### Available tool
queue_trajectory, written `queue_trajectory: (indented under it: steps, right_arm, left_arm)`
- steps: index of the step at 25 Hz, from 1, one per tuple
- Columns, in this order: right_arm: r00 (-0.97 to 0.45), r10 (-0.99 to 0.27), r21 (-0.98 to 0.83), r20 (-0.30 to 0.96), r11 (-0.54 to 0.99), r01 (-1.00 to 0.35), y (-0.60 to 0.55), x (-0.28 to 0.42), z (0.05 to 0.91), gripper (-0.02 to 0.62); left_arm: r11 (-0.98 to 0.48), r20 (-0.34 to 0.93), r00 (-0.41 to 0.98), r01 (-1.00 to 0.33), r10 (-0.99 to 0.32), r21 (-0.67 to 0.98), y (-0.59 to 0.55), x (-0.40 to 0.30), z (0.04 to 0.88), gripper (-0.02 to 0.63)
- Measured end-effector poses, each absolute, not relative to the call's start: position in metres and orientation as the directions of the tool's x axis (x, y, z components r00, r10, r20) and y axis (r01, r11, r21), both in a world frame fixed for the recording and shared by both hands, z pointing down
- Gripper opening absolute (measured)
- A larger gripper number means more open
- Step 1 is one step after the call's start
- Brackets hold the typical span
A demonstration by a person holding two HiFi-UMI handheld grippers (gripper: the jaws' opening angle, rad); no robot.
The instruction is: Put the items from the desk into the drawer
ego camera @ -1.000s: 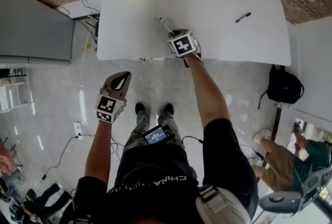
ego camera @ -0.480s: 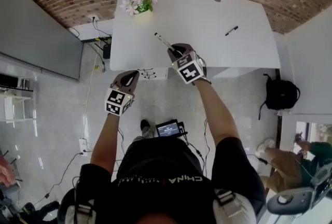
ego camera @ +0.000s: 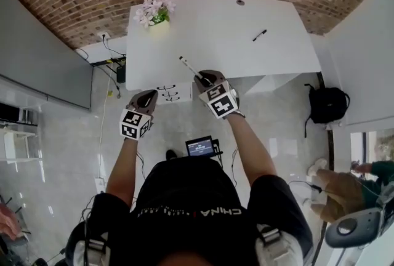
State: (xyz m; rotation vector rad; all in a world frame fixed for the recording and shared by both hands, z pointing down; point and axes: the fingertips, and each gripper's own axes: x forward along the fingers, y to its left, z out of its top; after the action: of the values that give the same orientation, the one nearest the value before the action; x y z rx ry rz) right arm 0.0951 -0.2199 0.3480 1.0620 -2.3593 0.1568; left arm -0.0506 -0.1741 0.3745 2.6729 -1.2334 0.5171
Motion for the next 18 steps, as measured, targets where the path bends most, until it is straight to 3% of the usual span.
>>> queue_trajectory:
  steps: [4, 10, 18]
  right_arm:
    - [-0.544, -0.666, 0.099, 0.51, 0.674, -0.732, -0.221, 0.096, 0.345, 0.072]
    - [-0.573, -0.64, 0.081, 0.511, 0.7, -0.709, -0.219, 0.099, 0.351, 0.072]
    - [-0.643, -0.574, 0.03, 0.507, 0.757, -0.653, -0.212, 0.091, 0.386, 0.072]
  left_arm:
    - [-0.648, 0.307, 0.639, -0.757, -0.706, 0.084, -0.171, -0.05, 0.367, 0.011]
    - [-0.608, 0.371, 0.589, -0.79, -0.718, 0.076, -0.167, -0.046, 0.39, 0.011]
    - [-0.424, 0.421, 0.448, -0.892, -0.788, 0.156, -0.167, -0.067, 0.451, 0.012]
